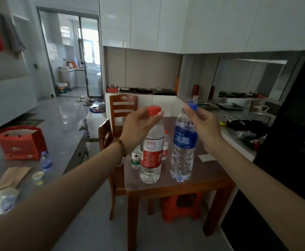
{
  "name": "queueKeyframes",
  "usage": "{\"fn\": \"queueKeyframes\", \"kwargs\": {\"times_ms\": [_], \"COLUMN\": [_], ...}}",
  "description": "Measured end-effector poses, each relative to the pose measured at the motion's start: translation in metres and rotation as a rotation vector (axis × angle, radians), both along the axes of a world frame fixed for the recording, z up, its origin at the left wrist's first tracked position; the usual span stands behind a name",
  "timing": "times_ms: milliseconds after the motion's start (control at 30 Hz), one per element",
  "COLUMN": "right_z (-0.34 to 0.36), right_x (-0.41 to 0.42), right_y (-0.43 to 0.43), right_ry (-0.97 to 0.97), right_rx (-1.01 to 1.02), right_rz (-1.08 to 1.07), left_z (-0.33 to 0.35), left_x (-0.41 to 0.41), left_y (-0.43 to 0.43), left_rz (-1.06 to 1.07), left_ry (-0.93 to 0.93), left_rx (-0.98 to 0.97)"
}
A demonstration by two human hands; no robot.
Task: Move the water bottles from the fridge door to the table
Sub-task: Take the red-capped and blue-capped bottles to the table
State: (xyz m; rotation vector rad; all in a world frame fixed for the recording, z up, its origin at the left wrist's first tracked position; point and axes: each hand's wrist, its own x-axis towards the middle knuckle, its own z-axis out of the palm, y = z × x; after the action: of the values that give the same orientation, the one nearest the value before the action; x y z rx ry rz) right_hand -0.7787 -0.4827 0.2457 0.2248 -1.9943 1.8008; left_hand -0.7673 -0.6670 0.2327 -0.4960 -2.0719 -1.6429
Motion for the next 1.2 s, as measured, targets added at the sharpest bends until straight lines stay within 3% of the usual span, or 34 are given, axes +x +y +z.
{"fn": "queueKeyframes", "kwargs": {"times_ms": [367, 667, 1200], "right_z": [-0.076, -0.142, -0.246], "right_x": [-0.155, -0.250, -0.390], "right_y": [0.005, 0.029, 0.058], "right_ry": [-0.191, -0.360, -0.470], "right_rx": [0.053, 0.017, 0.099], "right_rz": [-0.076, -0.014, 0.198], "left_z": [-0.069, -0.122, -0.193], "left_x": [-0.205, -0.305, -0.386], "left_y": [-0.005, 0.017, 0.031], "left_rz": [-0.198, -0.243, 0.022], "left_ry": [-0.189, -0.358, -0.444], "left_rx": [-0.179, -0.324, -0.680]}}
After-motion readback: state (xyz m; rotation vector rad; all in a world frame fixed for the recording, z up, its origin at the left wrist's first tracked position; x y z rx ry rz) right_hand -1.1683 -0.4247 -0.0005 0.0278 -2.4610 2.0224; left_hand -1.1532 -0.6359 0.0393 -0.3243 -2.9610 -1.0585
